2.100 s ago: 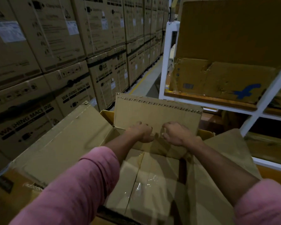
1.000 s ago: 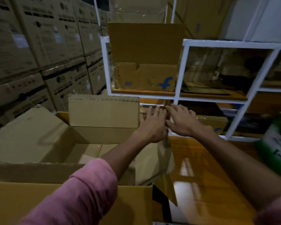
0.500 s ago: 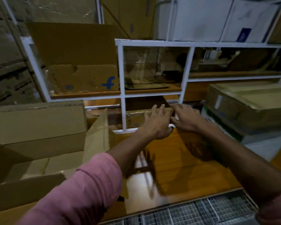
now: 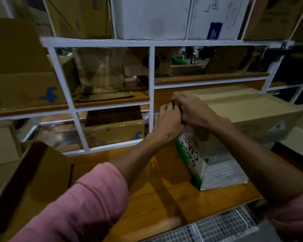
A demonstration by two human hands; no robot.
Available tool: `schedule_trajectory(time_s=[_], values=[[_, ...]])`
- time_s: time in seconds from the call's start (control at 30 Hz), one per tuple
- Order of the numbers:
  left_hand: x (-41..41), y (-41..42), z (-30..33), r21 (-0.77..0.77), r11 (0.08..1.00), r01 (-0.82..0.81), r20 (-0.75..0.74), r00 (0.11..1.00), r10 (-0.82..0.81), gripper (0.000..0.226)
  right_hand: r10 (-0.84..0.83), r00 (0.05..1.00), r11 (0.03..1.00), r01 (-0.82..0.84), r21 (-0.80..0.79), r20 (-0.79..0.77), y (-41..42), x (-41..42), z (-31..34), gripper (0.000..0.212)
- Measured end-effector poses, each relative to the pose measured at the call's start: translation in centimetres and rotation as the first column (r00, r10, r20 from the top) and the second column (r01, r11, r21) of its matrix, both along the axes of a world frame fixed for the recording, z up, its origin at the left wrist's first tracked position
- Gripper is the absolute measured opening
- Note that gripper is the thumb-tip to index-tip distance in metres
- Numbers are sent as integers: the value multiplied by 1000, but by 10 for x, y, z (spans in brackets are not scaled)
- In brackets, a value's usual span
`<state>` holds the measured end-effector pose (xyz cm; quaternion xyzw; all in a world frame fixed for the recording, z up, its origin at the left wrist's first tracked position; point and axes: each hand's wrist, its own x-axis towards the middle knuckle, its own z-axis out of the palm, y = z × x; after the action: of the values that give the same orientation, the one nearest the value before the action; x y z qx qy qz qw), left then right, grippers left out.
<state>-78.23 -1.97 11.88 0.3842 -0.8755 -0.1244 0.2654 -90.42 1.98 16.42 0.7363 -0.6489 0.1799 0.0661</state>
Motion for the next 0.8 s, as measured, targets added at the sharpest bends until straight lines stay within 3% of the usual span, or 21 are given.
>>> schedule_trajectory(time_s=[0.17, 0.43, 0.63, 0.8], values=[[-56, -5, 11, 36, 999, 4, -45, 999, -2, 54, -144, 984, 990, 142, 26, 107, -4, -79, -6, 46], [-160, -18, 17, 67, 994, -88, 190, 979, 74, 63, -296, 941, 953, 278, 124, 162, -15, -170, -18, 47], [-148, -56, 6, 130, 983, -127, 279, 956, 87, 60, -421, 899, 903, 402, 150, 124, -27, -231, -18, 38], [-125, -84, -2, 175, 976, -130, 278, 957, 78, 58, -390, 918, 917, 380, 118, 70, -41, -242, -16, 36]])
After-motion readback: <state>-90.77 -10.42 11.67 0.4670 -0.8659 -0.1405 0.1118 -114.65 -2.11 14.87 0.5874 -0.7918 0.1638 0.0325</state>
